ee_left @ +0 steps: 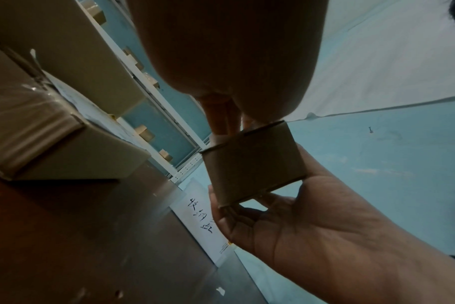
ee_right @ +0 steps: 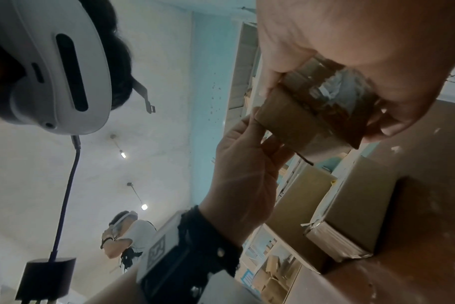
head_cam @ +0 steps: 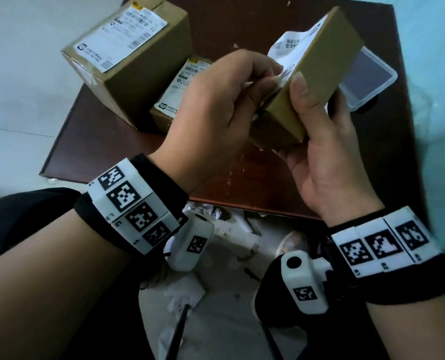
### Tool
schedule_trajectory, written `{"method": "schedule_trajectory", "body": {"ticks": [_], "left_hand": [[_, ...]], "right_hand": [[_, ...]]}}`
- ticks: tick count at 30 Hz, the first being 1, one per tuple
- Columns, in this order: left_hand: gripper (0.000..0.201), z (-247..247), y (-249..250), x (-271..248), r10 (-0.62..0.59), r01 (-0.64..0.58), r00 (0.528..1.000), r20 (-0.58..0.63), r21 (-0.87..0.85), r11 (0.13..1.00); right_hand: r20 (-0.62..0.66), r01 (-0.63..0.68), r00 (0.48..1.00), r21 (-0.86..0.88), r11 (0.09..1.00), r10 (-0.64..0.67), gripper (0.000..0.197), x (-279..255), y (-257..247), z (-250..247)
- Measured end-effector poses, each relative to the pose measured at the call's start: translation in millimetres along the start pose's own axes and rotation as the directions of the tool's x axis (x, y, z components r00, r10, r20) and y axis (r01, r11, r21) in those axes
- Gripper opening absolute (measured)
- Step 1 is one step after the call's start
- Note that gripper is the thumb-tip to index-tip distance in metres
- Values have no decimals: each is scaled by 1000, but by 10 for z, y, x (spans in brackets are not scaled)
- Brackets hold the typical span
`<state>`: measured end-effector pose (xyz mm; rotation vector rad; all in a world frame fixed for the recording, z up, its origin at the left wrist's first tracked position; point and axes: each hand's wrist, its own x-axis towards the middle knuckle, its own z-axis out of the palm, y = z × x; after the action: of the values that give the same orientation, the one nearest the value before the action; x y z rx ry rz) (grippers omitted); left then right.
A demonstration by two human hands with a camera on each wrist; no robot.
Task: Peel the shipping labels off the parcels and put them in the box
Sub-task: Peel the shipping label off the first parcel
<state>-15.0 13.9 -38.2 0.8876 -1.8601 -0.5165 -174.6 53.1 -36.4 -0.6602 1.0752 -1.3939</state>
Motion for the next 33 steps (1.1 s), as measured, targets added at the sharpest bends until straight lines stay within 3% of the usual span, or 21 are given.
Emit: {"method": "schedule_trajectory", "body": {"ticks": [16, 33], "left_hand": [[13, -15, 85, 26, -184, 181, 983, -17, -106, 978], [26, -16, 71, 39, -329, 318, 943, -56, -145, 937]], "right_hand": [[-25, 41, 999, -21, 999, -41, 77, 17, 17, -24], [-58, 0, 998, 6, 1000, 0, 62, -4, 20, 3]]}}
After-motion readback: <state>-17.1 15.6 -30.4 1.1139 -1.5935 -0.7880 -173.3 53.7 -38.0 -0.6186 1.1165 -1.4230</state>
